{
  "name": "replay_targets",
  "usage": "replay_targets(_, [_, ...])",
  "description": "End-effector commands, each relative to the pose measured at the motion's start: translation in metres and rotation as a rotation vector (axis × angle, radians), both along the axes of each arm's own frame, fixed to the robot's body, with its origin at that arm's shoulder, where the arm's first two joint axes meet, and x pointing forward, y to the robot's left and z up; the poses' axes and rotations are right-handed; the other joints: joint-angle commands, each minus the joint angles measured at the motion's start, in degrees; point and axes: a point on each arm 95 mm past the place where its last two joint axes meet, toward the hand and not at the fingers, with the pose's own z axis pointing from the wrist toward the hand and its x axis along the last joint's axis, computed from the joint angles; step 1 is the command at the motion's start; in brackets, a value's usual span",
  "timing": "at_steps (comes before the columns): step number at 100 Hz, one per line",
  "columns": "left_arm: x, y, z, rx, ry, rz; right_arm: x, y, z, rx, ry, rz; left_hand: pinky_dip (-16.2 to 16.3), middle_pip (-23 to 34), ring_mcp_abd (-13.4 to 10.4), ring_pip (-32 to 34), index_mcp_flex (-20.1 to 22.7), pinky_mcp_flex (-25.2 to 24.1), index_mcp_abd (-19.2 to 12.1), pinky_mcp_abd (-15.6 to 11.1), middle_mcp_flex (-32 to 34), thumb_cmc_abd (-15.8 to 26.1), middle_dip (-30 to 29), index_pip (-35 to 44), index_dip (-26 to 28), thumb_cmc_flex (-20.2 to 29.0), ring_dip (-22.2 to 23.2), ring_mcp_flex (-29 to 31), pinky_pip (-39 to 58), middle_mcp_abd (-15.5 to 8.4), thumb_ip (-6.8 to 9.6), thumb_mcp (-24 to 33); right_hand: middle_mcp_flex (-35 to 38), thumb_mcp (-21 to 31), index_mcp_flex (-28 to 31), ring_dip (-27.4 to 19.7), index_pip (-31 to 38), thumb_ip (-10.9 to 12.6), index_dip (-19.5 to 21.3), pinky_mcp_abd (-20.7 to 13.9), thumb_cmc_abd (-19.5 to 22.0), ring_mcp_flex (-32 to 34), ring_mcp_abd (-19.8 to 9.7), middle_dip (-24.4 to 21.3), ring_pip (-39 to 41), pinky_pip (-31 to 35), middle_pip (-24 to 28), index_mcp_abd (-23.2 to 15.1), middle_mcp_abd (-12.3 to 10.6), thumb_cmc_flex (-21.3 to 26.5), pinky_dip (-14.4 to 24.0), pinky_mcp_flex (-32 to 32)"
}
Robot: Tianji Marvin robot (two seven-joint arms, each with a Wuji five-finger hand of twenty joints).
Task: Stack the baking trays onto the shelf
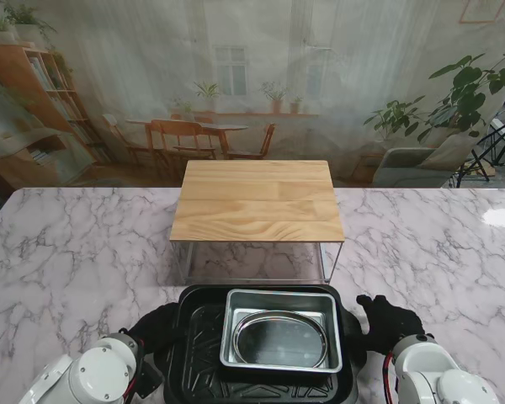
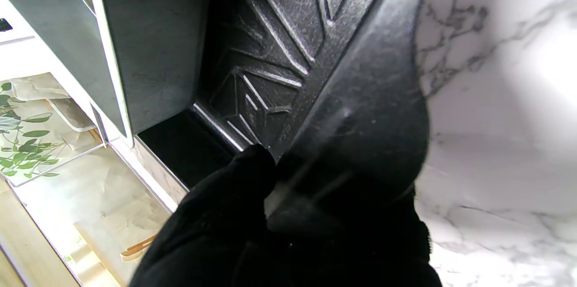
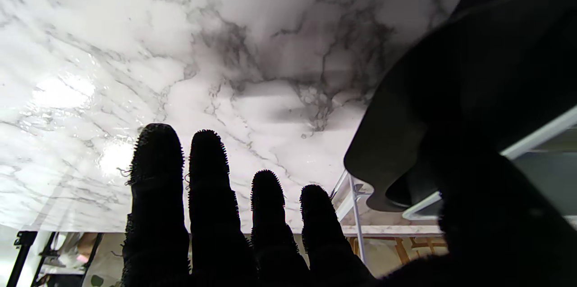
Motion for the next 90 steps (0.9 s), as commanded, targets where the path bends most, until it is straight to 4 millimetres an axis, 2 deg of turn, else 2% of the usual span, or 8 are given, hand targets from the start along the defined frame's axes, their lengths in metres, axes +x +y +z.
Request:
replay_targets(1, [-0.006,-0.001,-0.007,-0.005,0.035,-0.013,-0.005,0.004,-0.001,-0.003,0.018,0.004,1.3,0.76,3.08,-0.34,1.61,0.41,-2.37,-3.14,2.44,-0.28,0.59,1.42,-0.76,3.57,0.42,0.87,1.93,-0.49,0.68,6.44,-0.96,-2.46,0.27,-0.96,-1.92,-0.11,-0.14,4.09,-0.47,1.47,2.13,-0.68,-1.0,-0.71,-0.98,1.91,0.99,-0.93,-0.43,0.57])
replay_targets(17, [-0.006,-0.002,-0.007,-0.008,0.046,-0.02,-0.001,0.01,-0.008,-0.046,0.061,-0.008,1.37,1.57,3.05,-0.16,1.12,0.14,-2.2,-3.22,2.41,-0.57,1.99,2.22,-0.23,3.04,0.67,0.59,1.99,-1.58,1.33,6.12,-1.31,-5.52,-0.7,-0.35,-1.99,-0.24,0.7,6.29,-0.4,4.01,2.48,-0.3,-0.2,0.01,-0.89,0.5,1.5,-0.58,-0.74,3.71])
replay_targets(31, [-0.007,-0.002,-0.008,-0.01,0.061,-0.028,0.004,0.016,-0.015,-0.058,0.113,-0.023,1.42,2.18,4.3,0.56,-0.15,-0.41,-2.43,-3.01,2.08,-0.94,4.69,2.78,1.01,2.51,1.61,-0.87,1.9,-2.61,2.05,6.0,0.06,-4.8,0.24,2.58,-1.08,0.63,1.58,3.73,-1.15,10.4,2.02,1.66,5.68,3.1,2.14,1.53,2.4,2.17,-0.71,10.17])
replay_targets(62, [-0.008,-0.001,-0.008,-0.006,0.069,-0.038,0.011,0.024,-0.025,-0.064,0.177,-0.035,2.31,2.27,4.91,3.31,-0.02,2.95,-4.67,-2.52,3.11,-2.05,5.95,2.53,1.41,2.66,3.28,1.27,4.31,-3.77,2.57,8.01,8.83,10.85,4.83,7.42,5.22,3.37,2.79,-1.74,-3.69,25.92,-1.05,6.17,18.38,13.95,8.65,-0.07,2.92,7.99,-2.32,24.72])
replay_targets(67, [-0.008,-0.001,-0.009,-0.003,0.069,-0.041,0.012,0.026,-0.026,-0.059,0.182,-0.039,0.03,2.2,3.87,2.89,1.37,5.74,-5.51,-2.34,5.03,-4.09,5.95,3.2,1.46,2.06,5.8,5.01,5.6,-3.57,-0.1,13.34,10.74,13.66,5.83,7.84,6.87,3.65,2.59,-2.97,-3.35,28.39,-1.88,6.96,20.09,15.64,10.16,-0.12,2.81,10.11,-2.66,27.15])
replay_targets(73, [-0.008,-0.002,-0.01,-0.001,0.064,-0.042,0.013,0.028,-0.029,-0.05,0.186,-0.045,-4.13,2.13,3.33,2.19,2.37,10.44,-6.6,-1.73,7.9,-5.37,4.84,3.96,1.12,2.6,5.46,9.99,6.8,-3.36,-1.26,16.72,12.81,16.51,6.93,8.34,9.35,3.27,2.13,-3.79,-3.53,31.3,-2.76,7.91,22.38,17.7,11.9,-0.17,2.91,12.61,-3.39,30.01])
replay_targets(84, [-0.007,-0.004,-0.01,0.002,0.059,-0.046,0.016,0.031,-0.032,-0.021,0.187,-0.057,-5.81,2.3,3.03,2.64,3.37,13.79,-9.8,-1.52,10.02,-5.48,3.91,5.55,1.13,2.93,5.14,13.03,7.8,-3.64,-1.88,18.51,17.58,19.85,9.49,8.68,13.99,2.86,0.6,-5.32,-3.36,36.03,-4.38,9.61,25.3,21.03,14.67,-1.07,2.95,17.09,-4.7,34.29])
replay_targets(90, [-0.008,-0.004,-0.011,0.0,0.061,-0.045,0.018,0.033,-0.034,0.01,0.191,-0.068,-4.93,2.7,3.25,3.68,3.01,14.63,-10.57,-1.92,10.76,-4.77,3.88,7.58,1.27,2.87,5.52,13.68,9.25,-4.2,-2.09,18.49,21.31,21.09,11.05,8.64,16.72,0.31,-0.11,-5.49,-4.88,38.29,-4.83,10.14,26.43,22.42,14.93,-2.17,3.05,19.48,-4.83,36.31])
